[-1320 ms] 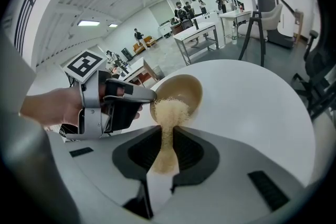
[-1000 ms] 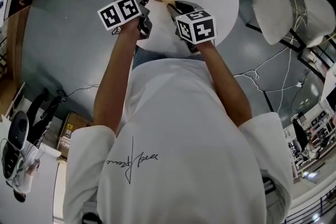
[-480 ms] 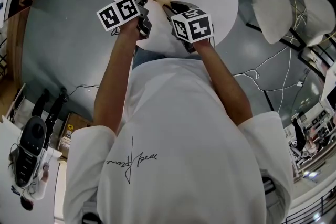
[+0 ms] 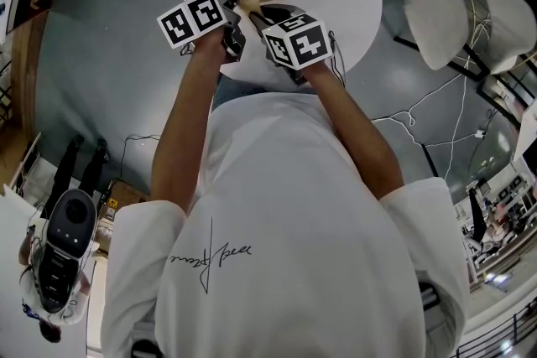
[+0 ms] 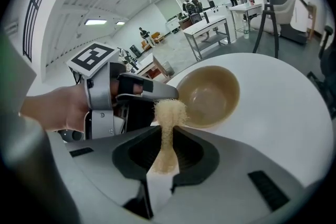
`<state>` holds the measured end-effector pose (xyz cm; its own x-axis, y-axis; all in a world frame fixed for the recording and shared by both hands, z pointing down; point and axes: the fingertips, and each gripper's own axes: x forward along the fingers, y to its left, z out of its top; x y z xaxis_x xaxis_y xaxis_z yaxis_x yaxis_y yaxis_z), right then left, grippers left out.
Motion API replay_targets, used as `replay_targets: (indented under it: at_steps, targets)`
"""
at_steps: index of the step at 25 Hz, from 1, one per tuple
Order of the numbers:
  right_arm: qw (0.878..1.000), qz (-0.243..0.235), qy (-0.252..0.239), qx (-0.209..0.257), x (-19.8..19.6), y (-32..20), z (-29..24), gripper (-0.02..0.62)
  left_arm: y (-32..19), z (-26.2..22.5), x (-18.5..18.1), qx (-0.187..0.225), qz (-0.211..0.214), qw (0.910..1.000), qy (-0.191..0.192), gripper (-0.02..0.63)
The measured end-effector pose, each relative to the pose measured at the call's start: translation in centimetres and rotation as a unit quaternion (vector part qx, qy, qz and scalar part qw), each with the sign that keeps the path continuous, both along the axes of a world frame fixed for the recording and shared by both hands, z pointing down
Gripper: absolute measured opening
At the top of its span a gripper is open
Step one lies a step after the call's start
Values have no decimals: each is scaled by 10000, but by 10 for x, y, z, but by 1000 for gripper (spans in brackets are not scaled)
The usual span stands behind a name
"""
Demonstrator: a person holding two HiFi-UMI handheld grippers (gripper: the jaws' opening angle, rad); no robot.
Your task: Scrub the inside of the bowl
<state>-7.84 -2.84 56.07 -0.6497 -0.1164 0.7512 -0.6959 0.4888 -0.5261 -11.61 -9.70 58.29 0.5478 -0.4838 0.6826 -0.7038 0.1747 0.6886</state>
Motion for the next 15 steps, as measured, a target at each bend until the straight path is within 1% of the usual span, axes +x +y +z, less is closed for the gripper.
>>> replay_targets:
  at_steps: [2, 5, 9, 10, 13, 15]
  targets:
    - [10000, -59, -16, 12, -2, 0, -1, 80, 0, -2, 2, 36, 41, 10000, -69, 11]
    - [9999, -107, -33, 29, -4, -2, 0, 80, -4, -3, 1, 161, 182, 9993, -274, 11]
    - [9998, -170, -17, 81, -3, 2, 0, 80, -2, -7, 2, 430, 536, 9961, -551, 11]
    - [9998, -184, -16, 94, -1, 2, 0, 80, -2, -8, 4, 481, 558, 9956, -572, 11]
    - [9997, -203, -11, 121, 4, -1, -2, 80, -6, -10, 4, 481, 317, 9975, -411, 12]
    - [9996, -235, -3, 135, 5, -2, -3, 80, -7, -11, 1, 481, 187, 9980, -375, 12]
